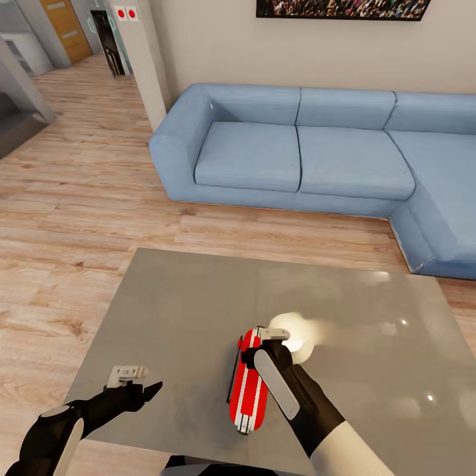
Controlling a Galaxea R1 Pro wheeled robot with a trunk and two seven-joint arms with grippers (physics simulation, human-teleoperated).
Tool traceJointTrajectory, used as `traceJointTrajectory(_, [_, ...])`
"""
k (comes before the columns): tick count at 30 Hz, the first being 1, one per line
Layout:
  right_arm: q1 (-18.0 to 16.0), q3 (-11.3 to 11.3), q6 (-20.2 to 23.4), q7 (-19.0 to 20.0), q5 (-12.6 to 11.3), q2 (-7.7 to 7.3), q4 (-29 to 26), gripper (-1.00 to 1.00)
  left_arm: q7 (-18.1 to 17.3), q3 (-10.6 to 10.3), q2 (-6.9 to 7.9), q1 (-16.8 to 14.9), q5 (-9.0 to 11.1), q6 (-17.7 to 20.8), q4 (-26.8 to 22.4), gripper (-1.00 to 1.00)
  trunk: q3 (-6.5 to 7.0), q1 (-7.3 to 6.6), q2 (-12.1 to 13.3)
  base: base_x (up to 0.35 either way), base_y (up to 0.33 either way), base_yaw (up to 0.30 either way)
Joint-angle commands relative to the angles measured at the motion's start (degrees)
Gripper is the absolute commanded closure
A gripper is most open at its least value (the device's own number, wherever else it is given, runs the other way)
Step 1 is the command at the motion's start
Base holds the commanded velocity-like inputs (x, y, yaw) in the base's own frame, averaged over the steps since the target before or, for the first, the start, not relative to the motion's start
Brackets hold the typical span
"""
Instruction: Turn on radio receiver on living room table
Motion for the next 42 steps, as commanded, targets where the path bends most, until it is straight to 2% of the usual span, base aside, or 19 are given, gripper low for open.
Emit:
traceJointTrajectory(1, [0.0, 0.0, 0.0, 0.3, 0.0, 0.0, 0.0, -1.0, 0.0, 0.0, 0.0, 0.0, 0.0, 0.0, 0.0, -1.0, 0.0, 0.0, 0.0, 0.0, 0.0, 0.0])
traceJointTrajectory(6, [0.0, 0.2, 0.0, 1.8, 0.0, 0.0, 0.1, -1.0, 0.0, 0.0, 0.0, 0.0, 0.0, 0.0, 0.0, -1.0, 0.0, 0.0, 0.0, 0.0, 0.0, 0.0])
traceJointTrajectory(10, [0.0, 2.5, -0.8, 2.3, 0.0, 0.0, 0.1, -1.0, 0.0, 0.0, 0.0, 0.0, 0.0, 0.0, 0.0, -1.0, 0.0, 0.0, 0.0, 0.0, 0.0, 0.0])
traceJointTrajectory(13, [0.0, 3.2, -1.8, 2.5, 0.0, 0.0, 0.6, -1.0, 0.0, 0.0, 0.0, 0.0, 0.0, 0.0, 0.0, -1.0, 0.0, 0.0, 0.0, 0.0, 0.0, 0.0])
traceJointTrajectory(20, [0.0, 3.5, -3.6, 3.4, 0.0, 0.0, 3.8, -1.0, 0.0, 0.0, 0.0, 0.0, 0.0, 0.0, 0.0, -1.0, 0.0, 0.0, 0.0, 0.0, 0.0, 0.0])
traceJointTrajectory(42, [-1.3, 3.6, -6.6, 4.5, 0.0, 0.0, 9.4, -1.0, 0.0, 0.0, 0.0, 0.0, 0.0, 0.0, 0.0, -1.0, 0.0, 0.0, 0.0, 0.0, 0.0, 0.0])
